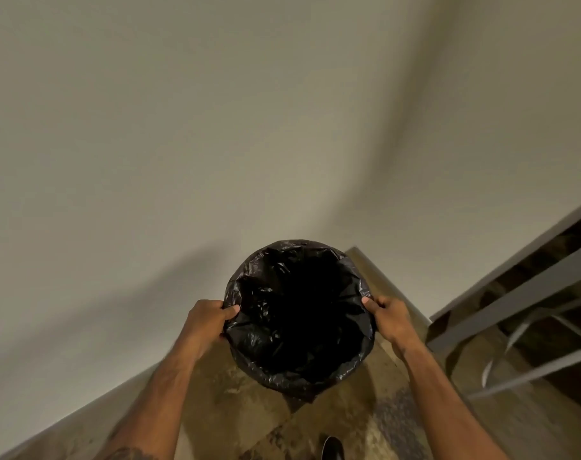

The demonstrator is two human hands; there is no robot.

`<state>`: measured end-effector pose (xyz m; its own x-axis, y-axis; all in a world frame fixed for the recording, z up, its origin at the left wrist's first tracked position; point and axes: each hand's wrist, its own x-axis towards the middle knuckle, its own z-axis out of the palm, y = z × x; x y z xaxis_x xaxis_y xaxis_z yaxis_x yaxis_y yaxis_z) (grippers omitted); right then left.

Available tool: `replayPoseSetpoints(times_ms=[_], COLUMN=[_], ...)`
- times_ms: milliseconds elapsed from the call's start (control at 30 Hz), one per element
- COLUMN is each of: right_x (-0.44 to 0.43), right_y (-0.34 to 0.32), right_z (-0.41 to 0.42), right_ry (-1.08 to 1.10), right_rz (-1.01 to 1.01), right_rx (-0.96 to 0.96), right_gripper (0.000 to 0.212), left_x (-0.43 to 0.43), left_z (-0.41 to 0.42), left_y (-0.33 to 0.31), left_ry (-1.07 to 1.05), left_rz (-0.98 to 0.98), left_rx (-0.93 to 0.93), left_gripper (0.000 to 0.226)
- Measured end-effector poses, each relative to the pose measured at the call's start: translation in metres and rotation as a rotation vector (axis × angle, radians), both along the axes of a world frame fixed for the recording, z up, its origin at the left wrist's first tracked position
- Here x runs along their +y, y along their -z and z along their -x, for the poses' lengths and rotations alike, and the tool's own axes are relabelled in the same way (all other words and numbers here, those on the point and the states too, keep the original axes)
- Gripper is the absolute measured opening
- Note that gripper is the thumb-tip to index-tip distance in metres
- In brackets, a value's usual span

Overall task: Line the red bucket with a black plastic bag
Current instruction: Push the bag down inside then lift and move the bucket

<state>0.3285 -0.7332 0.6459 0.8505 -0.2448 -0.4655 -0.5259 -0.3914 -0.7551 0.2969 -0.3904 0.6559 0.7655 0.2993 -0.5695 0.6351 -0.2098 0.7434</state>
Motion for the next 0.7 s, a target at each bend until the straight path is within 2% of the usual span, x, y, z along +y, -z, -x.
replayPoseSetpoints(times_ms=[333, 467, 567, 700], right_x=[-0.091, -0.109, -0.123, -0.136], right_y=[0.059, 0.1, 0.141, 0.187], right_z=[-0.08, -0.111, -0.135, -0.154], right_ry=[0.06, 0.1, 0.123, 0.11], right_rz=[-0.031, -0.053, -0.036, -0.017], right_rx=[0.003, 0.009, 0.012, 0.027], right_gripper=[0.025, 0.03, 0.035, 0.028], left_x=[-0.092, -0.111, -0.121, -0.133], left_z=[-0.098, -0.135, -0.163, -0.184], left_y=[0.063, 0.105, 0.148, 0.202], left_ry=[0.097, 0.121, 0.162, 0.145], left_rz=[0.069, 0.089, 0.128, 0.1], left_rx=[0.045, 0.06, 0.085, 0.046], left_gripper=[0.03, 0.032, 0.027, 0.015])
